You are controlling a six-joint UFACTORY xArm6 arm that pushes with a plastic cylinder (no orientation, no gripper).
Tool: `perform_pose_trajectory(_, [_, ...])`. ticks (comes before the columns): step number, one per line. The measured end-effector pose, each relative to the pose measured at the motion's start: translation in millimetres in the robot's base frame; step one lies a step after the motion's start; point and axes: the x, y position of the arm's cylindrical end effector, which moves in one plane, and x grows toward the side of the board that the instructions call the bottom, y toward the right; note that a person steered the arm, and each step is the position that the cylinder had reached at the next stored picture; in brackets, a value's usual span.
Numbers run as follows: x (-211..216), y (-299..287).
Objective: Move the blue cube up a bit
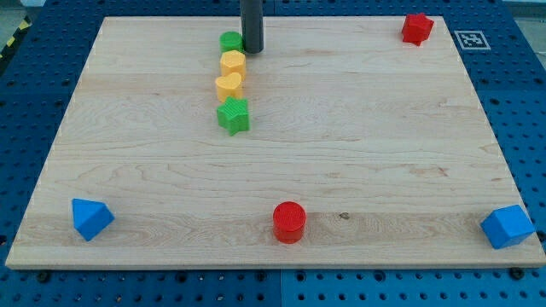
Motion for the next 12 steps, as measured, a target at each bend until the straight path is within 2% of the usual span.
perform_pose_trajectory(1, [0, 6])
perform_pose_trajectory(2, [2, 46])
perform_pose_trajectory(3, [23, 61])
perform_pose_trajectory(7, [23, 61])
perform_pose_trajectory(8, [30, 93])
perform_pose_trajectory(9, [47, 156])
perform_pose_trajectory(11, [106, 268])
perform_pose_trajectory(12, [151, 303])
